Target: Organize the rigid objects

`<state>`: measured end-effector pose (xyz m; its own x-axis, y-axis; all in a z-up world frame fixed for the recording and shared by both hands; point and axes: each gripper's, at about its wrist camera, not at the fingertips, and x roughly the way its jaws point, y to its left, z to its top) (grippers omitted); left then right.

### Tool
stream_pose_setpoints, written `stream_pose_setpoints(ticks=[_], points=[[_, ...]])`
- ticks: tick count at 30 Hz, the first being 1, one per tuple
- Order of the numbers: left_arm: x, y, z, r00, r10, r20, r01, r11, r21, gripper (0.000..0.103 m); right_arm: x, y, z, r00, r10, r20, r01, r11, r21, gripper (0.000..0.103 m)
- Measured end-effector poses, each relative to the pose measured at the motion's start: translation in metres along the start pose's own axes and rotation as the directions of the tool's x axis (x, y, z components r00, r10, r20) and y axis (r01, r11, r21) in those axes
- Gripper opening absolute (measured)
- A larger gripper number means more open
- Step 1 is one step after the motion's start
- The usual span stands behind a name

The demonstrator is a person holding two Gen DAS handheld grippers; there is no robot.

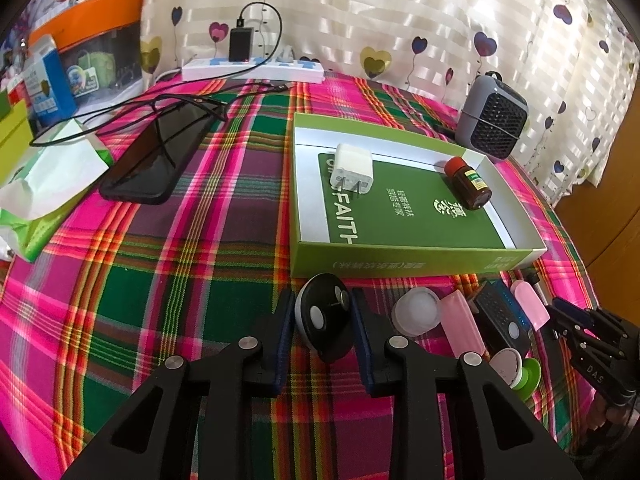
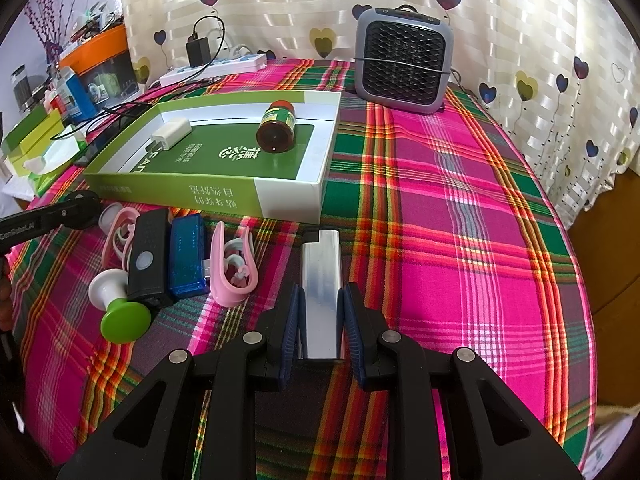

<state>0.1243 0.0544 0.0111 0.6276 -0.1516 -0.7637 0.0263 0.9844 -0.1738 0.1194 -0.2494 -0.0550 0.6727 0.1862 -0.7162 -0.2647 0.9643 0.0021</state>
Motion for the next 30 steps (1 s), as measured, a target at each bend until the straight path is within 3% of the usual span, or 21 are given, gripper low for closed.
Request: stream_pose_setpoints(ticks=[19, 30], points=[[-0.031, -0.012, 0.002, 0.998, -0.008, 0.056, 0.007, 1.000, 0.031, 0.026, -0.019, 0.004, 0.005, 0.998, 0.005, 0.056, -0.006, 1.000, 0.014, 0.024], [-0.038, -0.017, 0.017, 0.997, -0.024, 0.075, 0.020, 0.998, 0.052, 0.026, -0.040, 0.014, 0.035, 0.993, 0.032, 0.117, -0.029, 0.999, -0.027, 0.024]])
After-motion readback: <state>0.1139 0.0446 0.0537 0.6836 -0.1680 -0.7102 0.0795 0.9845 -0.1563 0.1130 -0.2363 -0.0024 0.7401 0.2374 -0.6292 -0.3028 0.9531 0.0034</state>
